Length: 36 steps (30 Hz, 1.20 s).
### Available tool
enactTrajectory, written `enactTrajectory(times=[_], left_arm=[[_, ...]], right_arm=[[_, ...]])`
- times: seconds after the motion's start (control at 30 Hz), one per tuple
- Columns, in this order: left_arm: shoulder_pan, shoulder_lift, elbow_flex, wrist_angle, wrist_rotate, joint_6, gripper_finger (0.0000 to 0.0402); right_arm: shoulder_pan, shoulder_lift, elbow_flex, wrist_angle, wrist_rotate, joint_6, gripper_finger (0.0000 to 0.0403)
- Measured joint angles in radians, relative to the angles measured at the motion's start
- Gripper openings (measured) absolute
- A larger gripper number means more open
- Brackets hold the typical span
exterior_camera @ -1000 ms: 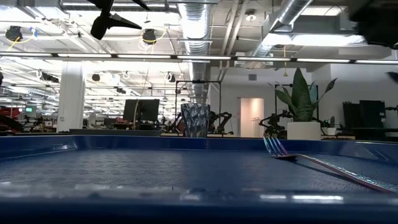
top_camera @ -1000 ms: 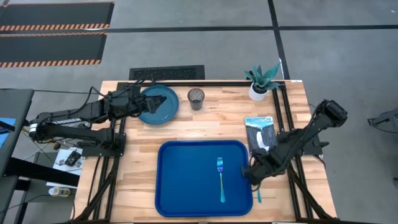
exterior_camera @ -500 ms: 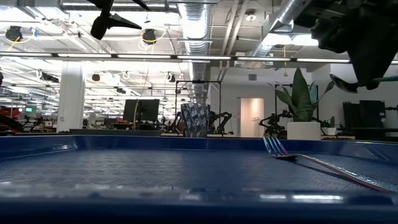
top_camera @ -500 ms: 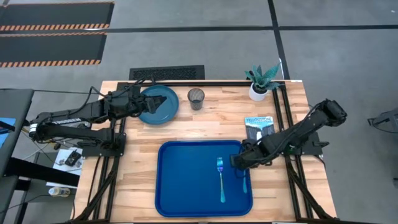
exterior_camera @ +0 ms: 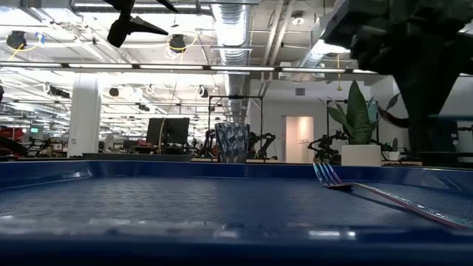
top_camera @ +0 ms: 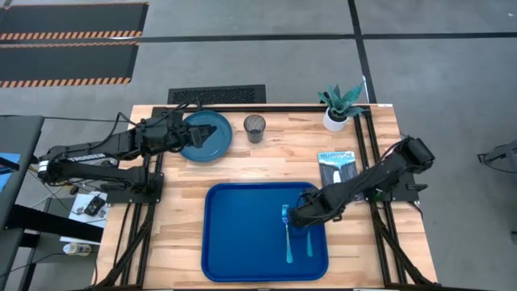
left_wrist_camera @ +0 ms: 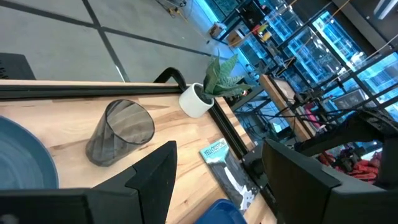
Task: Pick and place plate/cup/fork/spoon on tray
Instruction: Put the blue spoon on the blue tray to the right of the purple fork
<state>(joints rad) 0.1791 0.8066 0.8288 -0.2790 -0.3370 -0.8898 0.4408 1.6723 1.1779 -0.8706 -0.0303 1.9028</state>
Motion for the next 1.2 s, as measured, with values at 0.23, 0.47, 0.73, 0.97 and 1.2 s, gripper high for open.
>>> enactTrajectory(times=[0.23,0.47,0.73,0.97,1.2], left_arm=[[0.0,0.0,0.0,0.0,0.001,0.0,0.0222],[0.0,0.0,0.0,-0.001,0.015,0.0,0.0222],[0.0,0.0,0.0,-0.001,0.018,0.0,0.0222],[0.0,0.0,0.0,0.0,0.018,0.0,0.0222],[0.0,0.0,0.0,-0.001,0.018,0.0,0.0222]], right_arm=[[-0.021,0.15,0.136,-0.109,-0.037,-0.081,0.0016],[-0.032,0.233,0.2,-0.112,-0.066,-0.097,0.0025],[-0.033,0.265,0.204,-0.112,-0.077,-0.045,0.0027],[-0.059,0.265,0.201,-0.139,-0.075,-0.061,0.0028],[-0.053,0.265,0.178,-0.098,-0.075,-0.03,0.0029]])
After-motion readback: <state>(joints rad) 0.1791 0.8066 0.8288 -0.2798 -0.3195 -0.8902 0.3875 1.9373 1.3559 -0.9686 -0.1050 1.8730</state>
